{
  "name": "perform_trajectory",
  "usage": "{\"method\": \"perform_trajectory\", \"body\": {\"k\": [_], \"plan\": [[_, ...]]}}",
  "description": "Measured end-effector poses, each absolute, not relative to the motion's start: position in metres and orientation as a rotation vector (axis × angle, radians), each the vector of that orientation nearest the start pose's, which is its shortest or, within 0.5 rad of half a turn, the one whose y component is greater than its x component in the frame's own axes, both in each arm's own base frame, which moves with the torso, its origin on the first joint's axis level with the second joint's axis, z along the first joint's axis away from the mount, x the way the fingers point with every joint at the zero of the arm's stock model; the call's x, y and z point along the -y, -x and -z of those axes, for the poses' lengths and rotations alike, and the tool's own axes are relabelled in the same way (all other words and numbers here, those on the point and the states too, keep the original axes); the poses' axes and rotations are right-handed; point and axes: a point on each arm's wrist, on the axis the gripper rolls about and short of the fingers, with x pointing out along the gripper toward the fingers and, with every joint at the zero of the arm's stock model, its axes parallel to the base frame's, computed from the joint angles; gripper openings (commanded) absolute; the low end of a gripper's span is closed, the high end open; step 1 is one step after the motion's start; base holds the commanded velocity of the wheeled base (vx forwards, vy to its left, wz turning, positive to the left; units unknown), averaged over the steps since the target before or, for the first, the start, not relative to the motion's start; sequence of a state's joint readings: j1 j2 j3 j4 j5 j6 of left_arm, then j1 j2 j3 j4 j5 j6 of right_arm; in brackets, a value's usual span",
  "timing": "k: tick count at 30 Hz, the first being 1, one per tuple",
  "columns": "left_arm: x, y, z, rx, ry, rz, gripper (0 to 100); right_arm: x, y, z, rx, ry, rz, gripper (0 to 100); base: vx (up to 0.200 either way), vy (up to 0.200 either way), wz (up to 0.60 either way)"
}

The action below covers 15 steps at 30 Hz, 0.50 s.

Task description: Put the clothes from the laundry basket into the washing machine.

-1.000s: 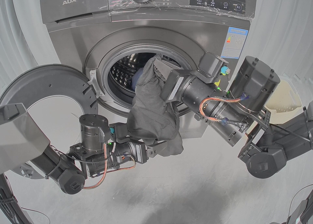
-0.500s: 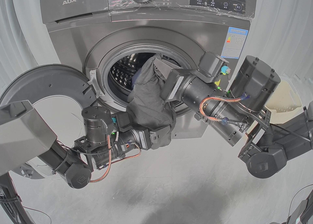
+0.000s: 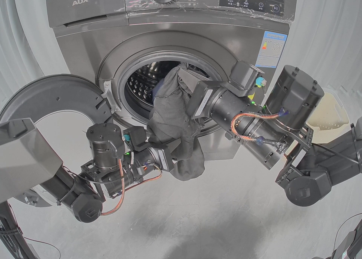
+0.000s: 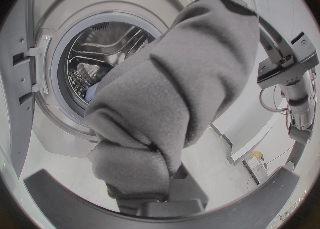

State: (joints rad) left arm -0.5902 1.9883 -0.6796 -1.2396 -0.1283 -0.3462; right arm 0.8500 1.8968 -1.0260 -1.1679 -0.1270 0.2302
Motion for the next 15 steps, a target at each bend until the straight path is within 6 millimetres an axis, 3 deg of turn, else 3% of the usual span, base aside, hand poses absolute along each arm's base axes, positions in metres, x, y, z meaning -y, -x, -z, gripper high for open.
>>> {"method": "perform_trajectory", "body": {"k": [4,5,15], "plan": [[0.189,-0.271,-0.122,-0.168,0.317,0.713,0,-0.270,-0.246,-0.227,0.181,-0.357,-0.737,0,0.000,0.000,0.00],[0.187,-0.267,-0.123,-0.162,0.318,0.716,0,-0.269,-0.247,-0.227,0.180,-0.356,-0.733,100,0.000,0.000,0.00],[0.175,-0.238,-0.144,-0.053,0.346,0.771,0,-0.256,-0.259,-0.211,0.135,-0.324,-0.683,100,0.000,0.000,0.00]]}}
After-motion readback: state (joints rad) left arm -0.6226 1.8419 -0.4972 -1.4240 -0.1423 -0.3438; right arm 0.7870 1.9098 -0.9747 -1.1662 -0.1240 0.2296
